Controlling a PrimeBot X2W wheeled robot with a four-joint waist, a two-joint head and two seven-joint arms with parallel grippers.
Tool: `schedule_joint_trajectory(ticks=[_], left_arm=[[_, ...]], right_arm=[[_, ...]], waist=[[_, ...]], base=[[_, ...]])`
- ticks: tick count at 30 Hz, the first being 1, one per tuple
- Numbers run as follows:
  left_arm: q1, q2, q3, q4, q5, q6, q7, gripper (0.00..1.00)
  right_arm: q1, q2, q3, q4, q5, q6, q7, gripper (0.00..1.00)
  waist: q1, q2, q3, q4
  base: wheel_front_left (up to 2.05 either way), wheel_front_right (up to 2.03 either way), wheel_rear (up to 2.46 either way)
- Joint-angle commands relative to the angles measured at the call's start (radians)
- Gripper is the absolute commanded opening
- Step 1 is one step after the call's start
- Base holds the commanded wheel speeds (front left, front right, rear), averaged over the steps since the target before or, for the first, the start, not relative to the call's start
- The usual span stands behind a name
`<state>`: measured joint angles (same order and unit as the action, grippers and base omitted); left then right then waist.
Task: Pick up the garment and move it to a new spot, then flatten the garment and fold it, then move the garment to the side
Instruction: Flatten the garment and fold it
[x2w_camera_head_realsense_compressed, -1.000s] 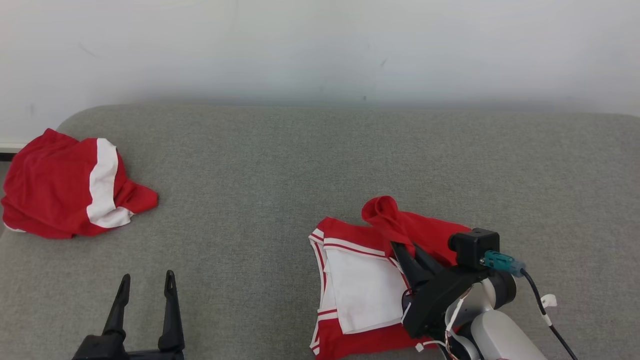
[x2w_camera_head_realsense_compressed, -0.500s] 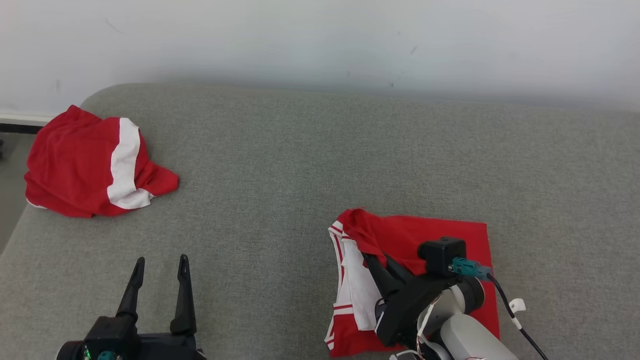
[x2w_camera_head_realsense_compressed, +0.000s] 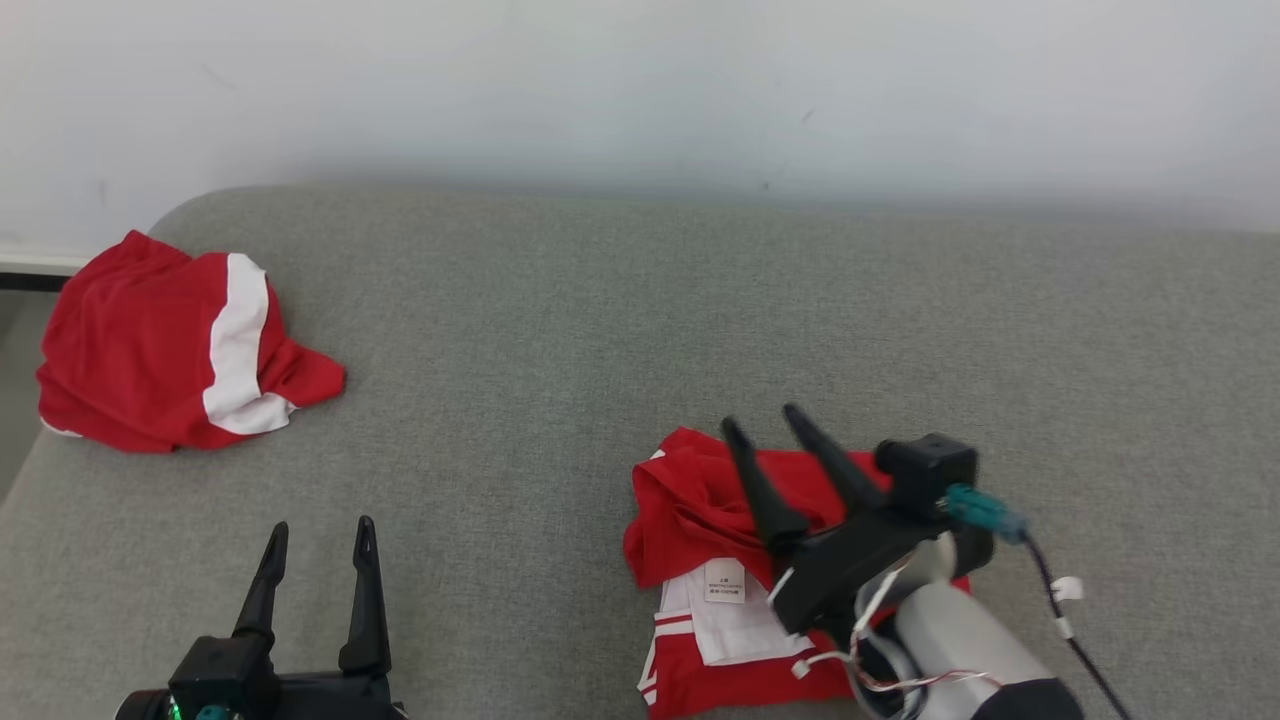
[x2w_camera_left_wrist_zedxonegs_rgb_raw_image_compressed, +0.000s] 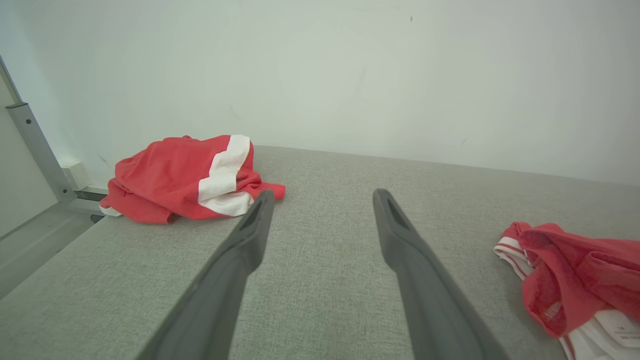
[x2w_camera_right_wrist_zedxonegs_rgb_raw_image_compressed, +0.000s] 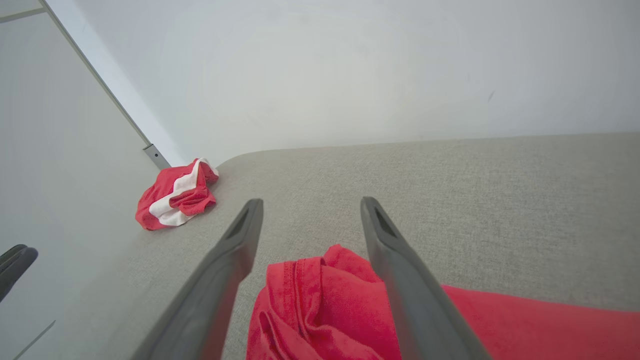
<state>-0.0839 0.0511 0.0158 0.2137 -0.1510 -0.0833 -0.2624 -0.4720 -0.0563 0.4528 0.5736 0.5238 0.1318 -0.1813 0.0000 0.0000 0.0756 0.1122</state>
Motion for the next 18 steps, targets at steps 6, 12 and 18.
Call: schedule_joint_trajectory(ticks=[6, 12, 18], left_arm=[[0.024, -0.001, 0.006, -0.008, 0.015, -0.003, -0.003, 1.0], [0.037, -0.001, 0.014, -0.016, 0.021, -0.004, -0.003, 1.0], [0.034, -0.001, 0.02, -0.014, 0.026, -0.01, -0.003, 1.0]], right_arm=[[0.049, -0.075, -0.128, -0.082, -0.056, -0.002, -0.009, 1.0], [0.126, -0.123, -0.274, -0.162, -0.089, -0.002, 0.011, 1.0], [0.198, -0.135, -0.351, -0.208, -0.125, -0.002, 0.031, 1.0]], waist=[[0.0, 0.0, -0.019, -0.026], [0.0, 0.0, -0.027, -0.037], [0.0, 0.0, -0.029, -0.036]], base=[[0.0, 0.0, 0.0], [0.0, 0.0, 0.0], [0.0, 0.0, 0.0]])
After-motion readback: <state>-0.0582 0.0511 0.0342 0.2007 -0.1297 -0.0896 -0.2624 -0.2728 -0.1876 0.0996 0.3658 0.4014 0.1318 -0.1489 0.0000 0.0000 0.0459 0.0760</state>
